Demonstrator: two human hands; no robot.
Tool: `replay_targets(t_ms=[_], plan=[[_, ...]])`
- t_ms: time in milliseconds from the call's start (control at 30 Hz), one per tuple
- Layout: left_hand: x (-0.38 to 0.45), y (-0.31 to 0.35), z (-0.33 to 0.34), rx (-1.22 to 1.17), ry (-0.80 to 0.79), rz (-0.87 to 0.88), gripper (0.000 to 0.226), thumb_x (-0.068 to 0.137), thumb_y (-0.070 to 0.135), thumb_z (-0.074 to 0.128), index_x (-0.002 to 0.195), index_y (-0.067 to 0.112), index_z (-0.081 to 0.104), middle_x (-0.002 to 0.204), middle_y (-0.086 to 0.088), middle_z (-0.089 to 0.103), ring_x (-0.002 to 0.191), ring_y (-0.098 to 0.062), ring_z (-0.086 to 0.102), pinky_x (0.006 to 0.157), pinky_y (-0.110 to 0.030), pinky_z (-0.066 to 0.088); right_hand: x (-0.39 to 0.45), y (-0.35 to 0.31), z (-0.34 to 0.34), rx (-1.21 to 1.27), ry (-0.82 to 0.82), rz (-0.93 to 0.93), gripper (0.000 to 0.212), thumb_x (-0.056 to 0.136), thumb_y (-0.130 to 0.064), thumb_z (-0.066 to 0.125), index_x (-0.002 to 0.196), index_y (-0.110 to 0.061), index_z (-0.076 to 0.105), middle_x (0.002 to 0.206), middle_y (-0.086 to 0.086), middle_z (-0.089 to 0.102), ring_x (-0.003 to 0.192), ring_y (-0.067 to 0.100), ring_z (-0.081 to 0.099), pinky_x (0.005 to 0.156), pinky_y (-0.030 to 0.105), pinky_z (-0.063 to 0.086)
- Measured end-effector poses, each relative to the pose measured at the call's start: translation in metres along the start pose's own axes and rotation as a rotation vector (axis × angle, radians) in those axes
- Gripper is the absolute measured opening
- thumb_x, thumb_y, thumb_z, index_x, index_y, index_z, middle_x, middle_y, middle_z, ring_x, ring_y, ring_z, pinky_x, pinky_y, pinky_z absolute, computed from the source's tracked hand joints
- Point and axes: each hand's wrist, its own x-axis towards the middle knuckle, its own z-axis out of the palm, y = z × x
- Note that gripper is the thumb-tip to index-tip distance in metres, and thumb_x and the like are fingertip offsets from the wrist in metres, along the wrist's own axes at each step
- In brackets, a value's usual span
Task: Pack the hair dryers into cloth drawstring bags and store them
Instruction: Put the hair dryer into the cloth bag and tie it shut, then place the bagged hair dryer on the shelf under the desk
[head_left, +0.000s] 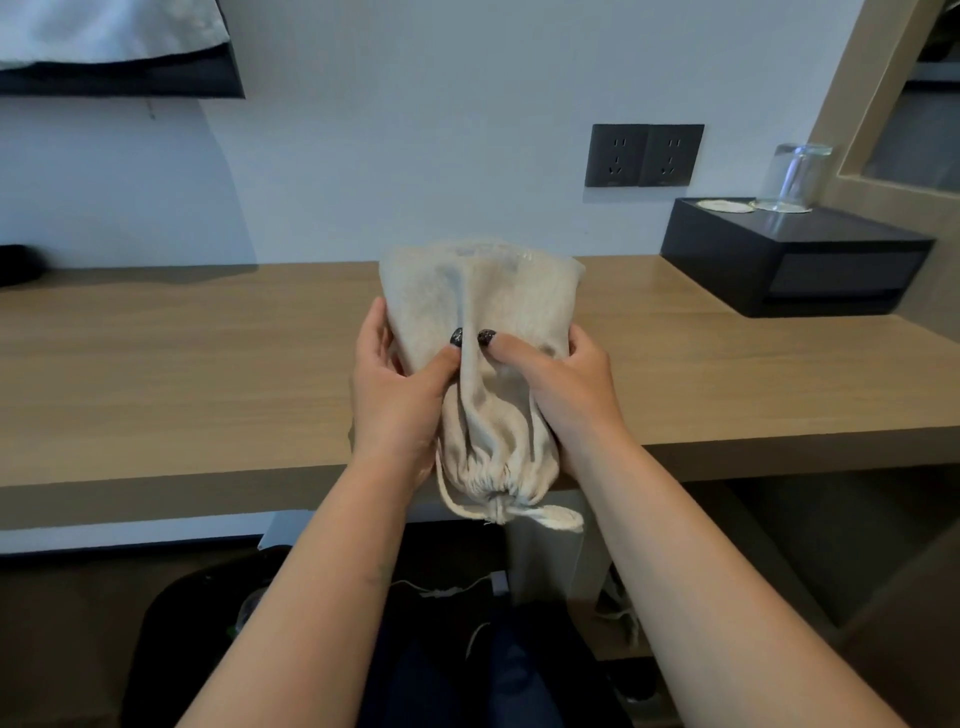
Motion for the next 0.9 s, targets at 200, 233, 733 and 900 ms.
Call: replay_targets(t_ms=[200, 233, 733, 900], plan=[[-0.023, 0.009, 0.006, 0.100, -0.079, 0.076, 0.067, 0.082, 0.010, 0.077, 0.141, 0.025, 0.049, 0.138, 0.007, 0.057, 0.120, -0.003, 0.058, 0.102, -0.033, 0.049, -0.042, -0.002, -0.011, 0.209, 0.035, 0.005, 0.033, 0.073, -0.010, 0.080, 0.104, -0.013, 0.067, 0.095, 0.006, 0.076, 0.088, 0.022, 0.073, 0.084, 0.047, 0.058], [-0.029, 0.009, 0.008, 0.106, -0.094, 0.068, 0.066, 0.082, 0.010, 0.077, 0.140, 0.025, 0.050, 0.137, 0.007, 0.058, 0.120, -0.004, 0.058, 0.102, -0.034, 0.050, -0.050, -0.002, -0.014, 0.212, 0.055, -0.003, 0.035, 0.072, -0.011, 0.080, 0.105, -0.014, 0.066, 0.096, 0.005, 0.075, 0.088, 0.021, 0.073, 0.084, 0.046, 0.058], [-0.189, 0.011, 0.093, 0.083, -0.448, 0.113, 0.066, 0.082, 0.003, 0.075, 0.140, 0.023, 0.050, 0.139, 0.007, 0.056, 0.125, -0.004, 0.054, 0.105, -0.035, 0.047, -0.203, -0.009, -0.137, 0.285, 0.499, -0.137, 0.049, 0.074, -0.011, 0.079, 0.118, -0.018, 0.059, 0.104, -0.002, 0.071, 0.089, 0.010, 0.071, 0.077, 0.031, 0.059], [-0.225, -0.009, 0.116, 0.139, -0.565, 0.081, 0.067, 0.083, 0.012, 0.076, 0.142, 0.027, 0.048, 0.142, 0.010, 0.052, 0.127, 0.000, 0.050, 0.106, -0.031, 0.046, -0.231, 0.003, -0.173, 0.319, 0.658, -0.114, 0.038, 0.075, -0.009, 0.077, 0.108, -0.016, 0.060, 0.100, 0.002, 0.072, 0.087, 0.014, 0.072, 0.068, 0.030, 0.057]])
